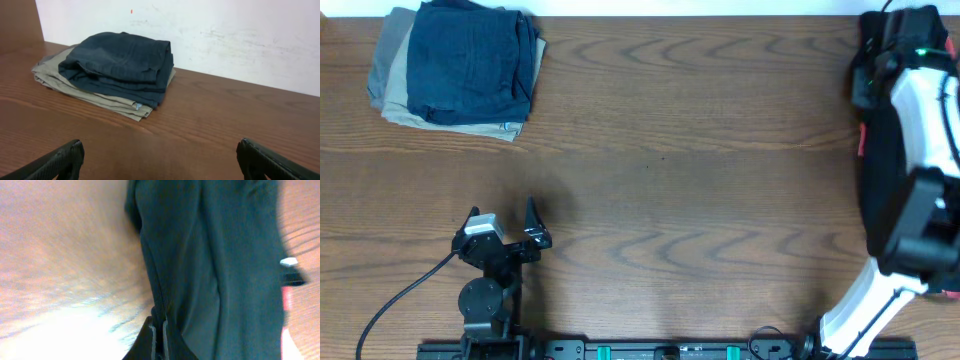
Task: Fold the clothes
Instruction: 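Drag the black shirt with the right gripper to the table center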
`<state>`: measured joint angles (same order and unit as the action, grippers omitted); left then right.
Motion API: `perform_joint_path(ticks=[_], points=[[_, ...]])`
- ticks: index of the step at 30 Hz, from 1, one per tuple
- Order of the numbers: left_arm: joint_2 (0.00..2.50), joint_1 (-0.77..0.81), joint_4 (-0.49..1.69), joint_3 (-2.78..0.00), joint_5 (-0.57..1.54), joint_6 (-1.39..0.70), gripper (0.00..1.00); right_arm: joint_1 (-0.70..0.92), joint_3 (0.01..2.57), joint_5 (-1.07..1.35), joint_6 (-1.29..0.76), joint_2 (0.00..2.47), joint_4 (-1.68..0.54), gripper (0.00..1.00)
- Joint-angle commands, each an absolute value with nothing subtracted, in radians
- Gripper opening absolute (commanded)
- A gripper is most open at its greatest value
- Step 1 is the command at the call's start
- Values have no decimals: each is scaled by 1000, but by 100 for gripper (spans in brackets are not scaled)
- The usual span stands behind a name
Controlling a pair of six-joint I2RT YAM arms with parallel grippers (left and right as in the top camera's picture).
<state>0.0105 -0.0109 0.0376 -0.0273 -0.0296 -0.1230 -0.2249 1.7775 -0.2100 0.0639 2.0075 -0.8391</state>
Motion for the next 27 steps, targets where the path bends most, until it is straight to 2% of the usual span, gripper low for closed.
perform_joint_path(ticks=[1, 10, 17, 24, 25, 27], points=[[5, -8, 71, -4, -37, -106, 98, -195, 1794, -104, 19, 1885, -834, 1], [5, -8, 71, -4, -37, -106, 98, -18, 1794, 168, 12, 1685, -793, 1], [5, -8, 71, -4, -37, -106, 98, 272, 1793, 241, -36, 1674, -760, 2], [5, -8, 71, -4, -37, -106, 98, 595, 1793, 242, -59, 1770, -725, 2], [5, -8, 71, -4, -37, -106, 98, 641, 1793, 233, -59, 1792, -725, 4], [5, -8, 71, -4, -37, -106, 98, 698, 1793, 203, -59, 1820, -729, 16]])
